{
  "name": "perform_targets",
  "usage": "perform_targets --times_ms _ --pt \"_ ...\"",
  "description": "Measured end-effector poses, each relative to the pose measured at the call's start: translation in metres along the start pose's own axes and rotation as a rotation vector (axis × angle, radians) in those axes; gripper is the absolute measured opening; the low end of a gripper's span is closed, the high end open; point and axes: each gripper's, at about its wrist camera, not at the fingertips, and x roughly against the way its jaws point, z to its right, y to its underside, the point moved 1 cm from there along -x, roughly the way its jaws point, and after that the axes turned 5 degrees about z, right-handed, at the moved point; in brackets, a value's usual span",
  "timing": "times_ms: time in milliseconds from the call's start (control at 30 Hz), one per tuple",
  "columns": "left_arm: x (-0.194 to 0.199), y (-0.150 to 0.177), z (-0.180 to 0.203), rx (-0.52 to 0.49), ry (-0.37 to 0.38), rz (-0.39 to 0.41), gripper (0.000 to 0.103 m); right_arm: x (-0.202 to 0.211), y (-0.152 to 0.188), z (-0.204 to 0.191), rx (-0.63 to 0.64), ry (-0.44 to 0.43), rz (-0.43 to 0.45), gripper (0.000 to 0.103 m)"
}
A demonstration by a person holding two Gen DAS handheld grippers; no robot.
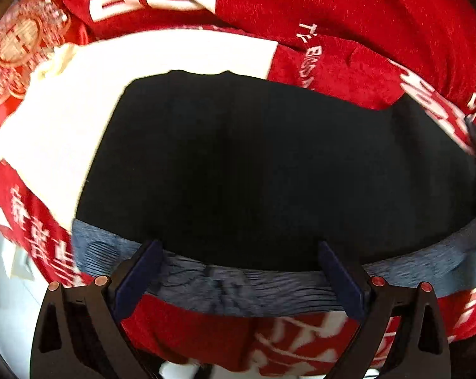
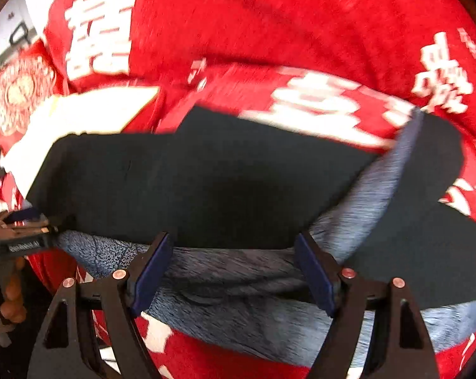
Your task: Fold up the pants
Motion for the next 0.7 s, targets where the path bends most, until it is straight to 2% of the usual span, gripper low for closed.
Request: perform_targets --times_ms 67,100,200,300,400,467,500,533,567,633,700 --pt "0.006 -0.004 0.010 0.027 0.057 -0.010 0.100 0.015 -0.009 0.014 0.003 0.105 0.074 0.083" --pt "0.007 -0.011 0.021 0.020 0.081 -0.011 0.100 0.020 -0.019 0.028 -0.014 0.190 0.107 0.084" --pt "0.015 -0.014 0.064 -0.074 0.128 -0.005 0.100 0.016 -0.045 0.070 -0.117 0.305 0.118 0.091" --pt "0.015 -0.006 0.100 -0.167 0.130 -0.015 0.100 -0.010 -0.075 0.109 -0.229 0.430 0.043 0.093" --pt "0.007 0.000 0.116 -0.215 0.119 -0.053 0.100 -0.044 -0.096 0.132 -0.276 0.430 -0.048 0.093" --pt "0.004 0.004 0.120 -0.210 0.122 -0.074 0.100 -0.072 -0.099 0.145 -0.286 0.463 -0.136 0.093" --pt "0.001 0.003 0.120 -0.203 0.127 -0.077 0.100 -0.088 -0.095 0.154 -0.282 0.497 -0.214 0.091" --pt "0.001 0.003 0.116 -0.192 0.135 -0.079 0.100 -0.094 -0.088 0.160 -0.275 0.508 -0.248 0.070" --pt "0.002 0.003 0.113 -0.181 0.139 -0.077 0.100 -0.093 -0.083 0.165 -0.269 0.517 -0.243 0.061" --pt "0.002 0.001 0.107 -0.169 0.138 -0.078 0.100 -0.074 -0.077 0.170 -0.288 0.457 -0.178 0.021" --pt "0.002 -0.001 0.105 -0.161 0.143 -0.081 0.100 -0.047 -0.068 0.176 -0.339 0.423 -0.130 0.018"
